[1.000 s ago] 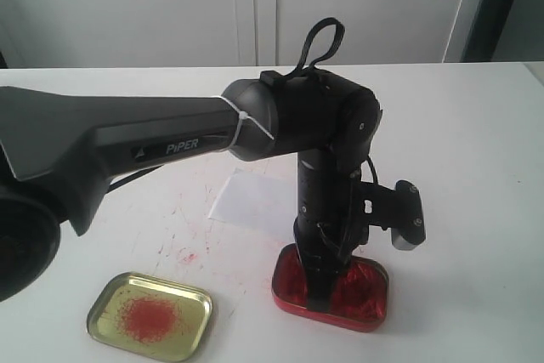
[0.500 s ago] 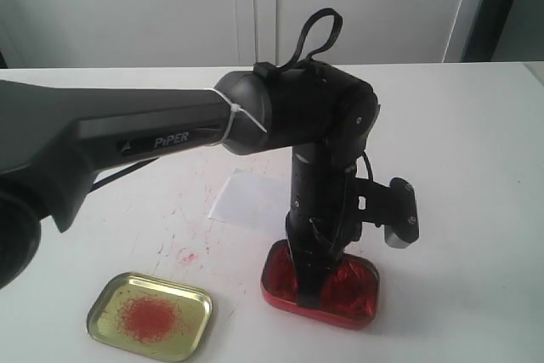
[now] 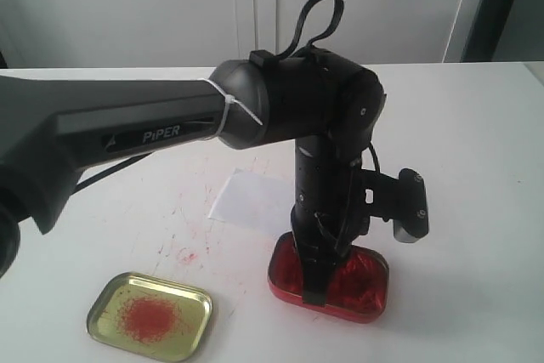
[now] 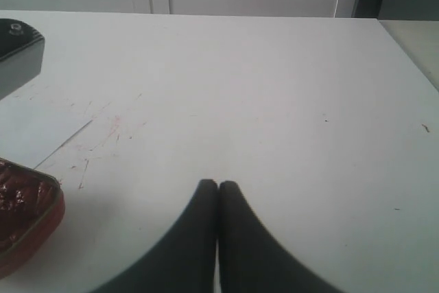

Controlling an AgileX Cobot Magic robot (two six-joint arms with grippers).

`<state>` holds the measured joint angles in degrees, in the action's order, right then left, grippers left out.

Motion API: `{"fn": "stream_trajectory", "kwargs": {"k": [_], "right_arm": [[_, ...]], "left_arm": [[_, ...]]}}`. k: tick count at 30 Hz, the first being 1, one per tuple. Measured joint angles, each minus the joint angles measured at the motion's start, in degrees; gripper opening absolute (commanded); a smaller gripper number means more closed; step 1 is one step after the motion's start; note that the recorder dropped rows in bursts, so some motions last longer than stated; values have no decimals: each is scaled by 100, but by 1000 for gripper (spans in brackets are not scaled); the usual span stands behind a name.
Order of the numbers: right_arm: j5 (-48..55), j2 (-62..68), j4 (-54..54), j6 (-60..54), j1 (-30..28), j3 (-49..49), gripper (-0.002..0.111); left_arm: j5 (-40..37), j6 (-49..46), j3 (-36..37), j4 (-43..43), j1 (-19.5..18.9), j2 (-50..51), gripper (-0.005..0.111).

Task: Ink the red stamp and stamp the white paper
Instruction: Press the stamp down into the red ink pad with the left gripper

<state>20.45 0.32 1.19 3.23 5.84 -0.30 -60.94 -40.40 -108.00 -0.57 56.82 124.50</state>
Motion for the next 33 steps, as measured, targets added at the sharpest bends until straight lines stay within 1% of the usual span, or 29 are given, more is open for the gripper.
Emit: {"fn": "stream_trajectory", "kwargs": {"k": [7, 16, 22, 29, 33], "right_arm": [[0, 0, 0, 0, 0, 0, 0], [0, 0, 0, 0, 0, 0, 0], [0, 0, 0, 0, 0, 0, 0], [0, 0, 0, 0, 0, 0, 0], [0, 0, 0, 0, 0, 0, 0]], "left_arm": [[192, 378, 0, -528, 235, 0, 0], [203, 536, 13, -655, 248, 0, 0], [298, 561, 226, -690, 248, 0, 0], [394, 677, 276, -958, 391, 0, 0], [407, 689, 276, -1005, 403, 0, 0]]}}
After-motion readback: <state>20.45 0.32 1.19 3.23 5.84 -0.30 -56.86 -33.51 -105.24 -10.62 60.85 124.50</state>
